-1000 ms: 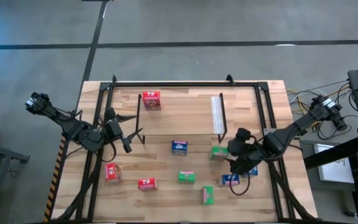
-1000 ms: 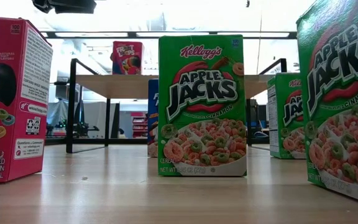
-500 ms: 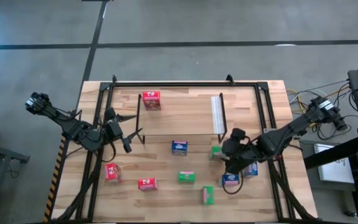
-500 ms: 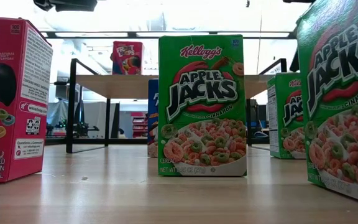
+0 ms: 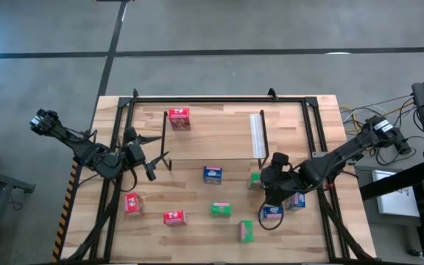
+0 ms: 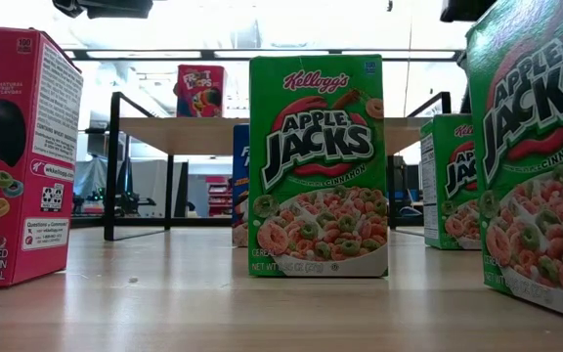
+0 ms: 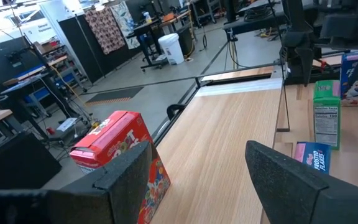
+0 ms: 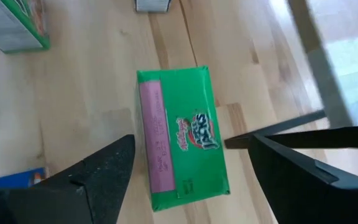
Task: Stack cereal on shelf
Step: Put the top right green cereal box on the shelf
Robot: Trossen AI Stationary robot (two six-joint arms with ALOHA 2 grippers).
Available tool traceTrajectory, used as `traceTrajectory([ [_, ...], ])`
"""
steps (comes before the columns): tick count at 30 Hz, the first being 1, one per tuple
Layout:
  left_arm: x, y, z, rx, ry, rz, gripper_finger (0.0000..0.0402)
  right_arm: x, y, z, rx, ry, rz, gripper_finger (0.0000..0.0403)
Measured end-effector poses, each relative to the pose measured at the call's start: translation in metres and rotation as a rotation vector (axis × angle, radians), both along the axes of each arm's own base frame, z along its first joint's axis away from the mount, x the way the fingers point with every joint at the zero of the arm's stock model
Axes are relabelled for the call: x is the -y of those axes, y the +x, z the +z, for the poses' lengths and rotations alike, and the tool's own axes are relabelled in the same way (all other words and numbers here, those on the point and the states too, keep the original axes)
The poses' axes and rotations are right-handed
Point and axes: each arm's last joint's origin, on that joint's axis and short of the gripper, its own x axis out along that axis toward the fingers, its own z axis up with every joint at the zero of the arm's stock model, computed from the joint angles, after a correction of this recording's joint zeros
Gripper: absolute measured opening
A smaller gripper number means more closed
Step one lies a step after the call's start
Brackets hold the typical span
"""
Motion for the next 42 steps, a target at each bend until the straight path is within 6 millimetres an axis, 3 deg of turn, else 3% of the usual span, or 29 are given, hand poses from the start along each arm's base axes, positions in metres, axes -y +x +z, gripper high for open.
traceTrajectory([
  [18, 0.000, 0.000, 0.000, 0.000, 0.000, -0.001, 0.0245, -0.001, 0.001, -0.003, -0.014, 0.022, 0.010, 0.0197],
  [27, 0.000, 0.000, 0.000, 0.000, 0.000, -0.001, 0.0245, -0.002, 0.003, 0.002, 0.000, 0.032, 0.011, 0.0182],
  [34, 0.000, 0.000, 0.000, 0.000, 0.000, -0.001, 0.0245, -0.005, 0.007, 0.018, 0.026, 0.063, 0.036, 0.0179],
  [42, 0.000, 0.000, 0.000, 0.001, -0.001, -0.001, 0.0245, -0.008, 0.011, 0.054, 0.061, 0.098, 0.061, 0.0168],
])
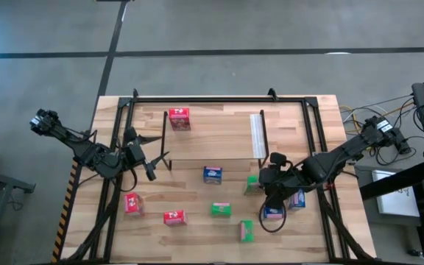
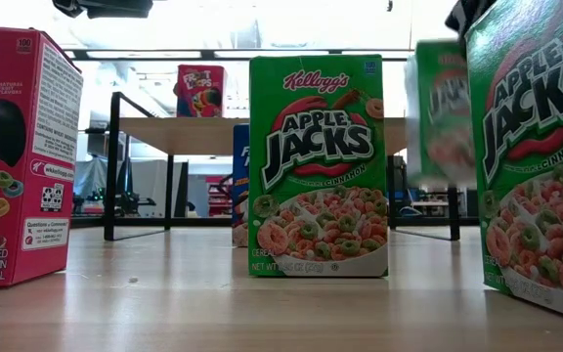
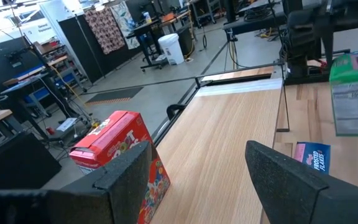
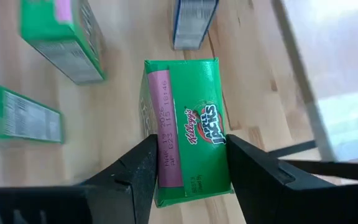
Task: Stack cereal on shelf
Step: Put the top right green cereal box on the shelf
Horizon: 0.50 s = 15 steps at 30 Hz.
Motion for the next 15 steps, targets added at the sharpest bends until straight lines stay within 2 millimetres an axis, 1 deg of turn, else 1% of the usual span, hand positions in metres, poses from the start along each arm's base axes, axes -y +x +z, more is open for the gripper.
traceTrajectory([
  [8, 0.000, 0.000, 0.000, 0.003, -0.002, 0.000, 0.0245, 0.000, 0.007, 0.045, 0.112, 0.025, 0.042, 0.0166],
  [11, 0.000, 0.000, 0.000, 0.004, -0.003, 0.000, 0.0245, 0.004, 0.010, 0.060, 0.156, 0.023, 0.050, 0.0166],
  [15, 0.000, 0.000, 0.000, 0.005, -0.003, 0.000, 0.0245, 0.015, 0.015, 0.074, 0.191, -0.007, 0.060, 0.0166],
])
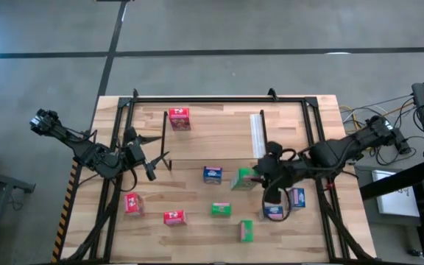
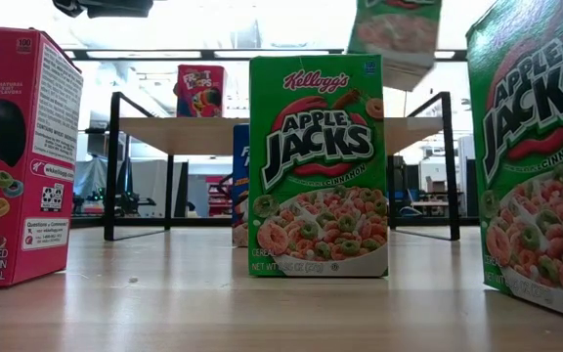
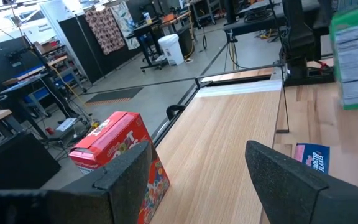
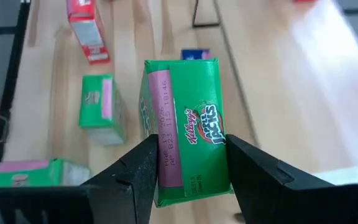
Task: Stack cereal on shelf
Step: Put the top right green cereal box on the shelf
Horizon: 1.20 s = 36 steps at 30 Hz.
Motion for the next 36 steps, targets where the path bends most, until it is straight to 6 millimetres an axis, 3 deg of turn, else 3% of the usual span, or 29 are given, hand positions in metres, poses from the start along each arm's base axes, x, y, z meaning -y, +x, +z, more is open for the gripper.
traceTrajectory([
  [11, 0.000, 0.000, 0.000, 0.002, -0.001, 0.000, 0.0245, 0.056, 0.020, 0.019, 0.017, -0.108, -0.039, 0.0166],
  [21, 0.000, 0.000, 0.000, 0.000, 0.002, -0.001, 0.0245, 0.115, 0.046, 0.020, -0.043, -0.178, -0.040, 0.0166],
  [30, 0.000, 0.000, 0.001, 0.000, 0.006, -0.002, 0.0245, 0.152, 0.066, 0.030, -0.180, -0.240, -0.044, 0.0166],
  [36, 0.000, 0.000, 0.000, -0.001, 0.007, -0.002, 0.0245, 0.175, 0.068, 0.039, -0.181, -0.233, -0.056, 0.0166],
])
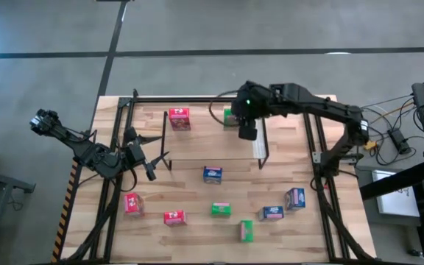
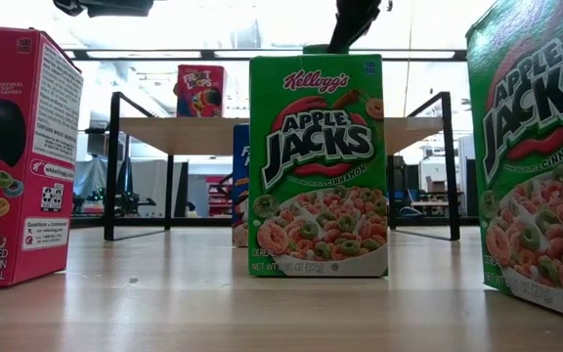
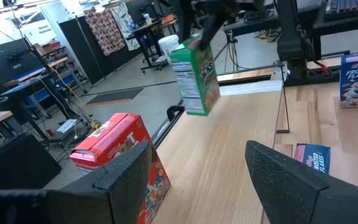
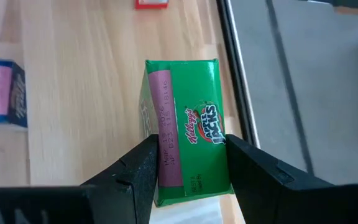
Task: Stack cereal on shelf
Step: Put the top right green cereal box on the shelf
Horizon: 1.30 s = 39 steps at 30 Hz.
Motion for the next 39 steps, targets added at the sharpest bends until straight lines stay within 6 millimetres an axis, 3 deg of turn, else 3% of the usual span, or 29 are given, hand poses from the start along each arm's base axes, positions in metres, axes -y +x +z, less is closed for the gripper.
traceTrajectory([
  [10, 0.000, 0.000, 0.000, 0.000, 0.004, -0.001, 0.0245, 0.022, 0.016, -0.007, 0.033, 0.071, 0.043, 0.0166],
  [23, 0.000, 0.000, 0.001, -0.003, 0.013, -0.002, 0.0245, 0.033, 0.044, -0.025, 0.083, 0.059, 0.056, 0.0166],
  [34, 0.000, 0.000, 0.001, -0.002, 0.012, -0.002, 0.0245, 0.034, 0.048, -0.026, 0.094, 0.046, 0.068, 0.0167],
  [39, 0.000, 0.000, 0.001, -0.003, 0.012, -0.002, 0.0245, 0.034, 0.048, -0.026, 0.092, 0.042, 0.074, 0.0188],
])
